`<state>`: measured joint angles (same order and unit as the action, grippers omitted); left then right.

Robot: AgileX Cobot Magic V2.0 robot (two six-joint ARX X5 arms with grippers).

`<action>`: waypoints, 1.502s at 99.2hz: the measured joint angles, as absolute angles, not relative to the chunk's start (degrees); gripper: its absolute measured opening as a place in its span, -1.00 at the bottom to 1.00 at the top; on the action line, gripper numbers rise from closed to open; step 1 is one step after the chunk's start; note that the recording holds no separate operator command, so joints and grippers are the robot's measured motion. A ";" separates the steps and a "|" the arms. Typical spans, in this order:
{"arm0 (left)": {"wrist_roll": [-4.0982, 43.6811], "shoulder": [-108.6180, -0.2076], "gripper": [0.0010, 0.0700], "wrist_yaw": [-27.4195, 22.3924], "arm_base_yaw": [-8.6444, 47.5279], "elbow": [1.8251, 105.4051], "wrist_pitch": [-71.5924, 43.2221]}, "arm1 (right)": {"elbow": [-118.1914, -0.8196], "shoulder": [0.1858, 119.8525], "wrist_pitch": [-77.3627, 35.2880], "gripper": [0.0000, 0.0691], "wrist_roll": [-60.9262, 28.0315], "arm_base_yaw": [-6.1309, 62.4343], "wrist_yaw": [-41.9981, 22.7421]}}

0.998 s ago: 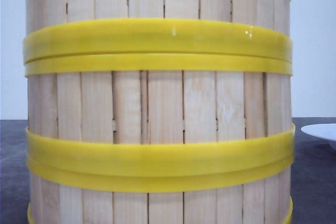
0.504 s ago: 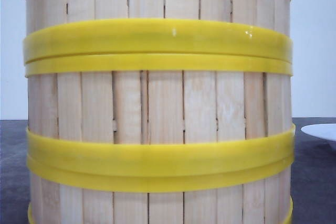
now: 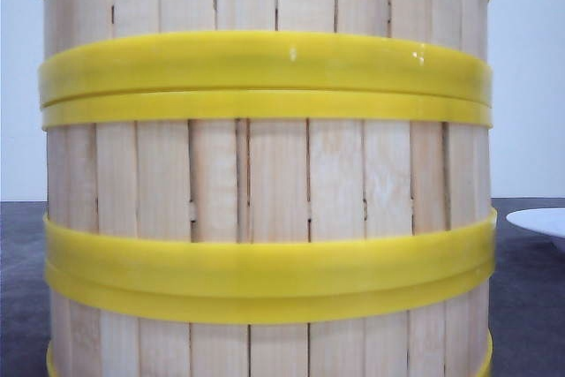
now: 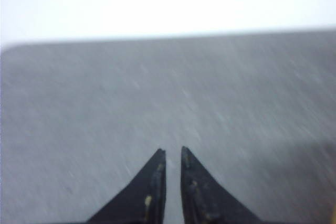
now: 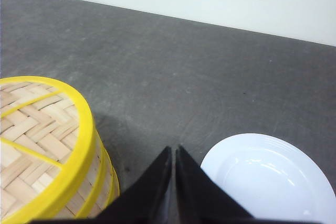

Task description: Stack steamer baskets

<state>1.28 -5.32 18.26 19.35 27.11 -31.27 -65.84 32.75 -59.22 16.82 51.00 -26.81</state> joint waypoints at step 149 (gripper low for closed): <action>-1.06 -0.25 -0.96 8.80 4.36 1.87 -10.04 | -65.84 32.75 -59.24 -0.98 16.82 51.00 -26.83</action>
<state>-1.06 -0.25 8.80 4.36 1.87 -10.04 -65.84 32.75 -59.24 16.82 51.00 -26.83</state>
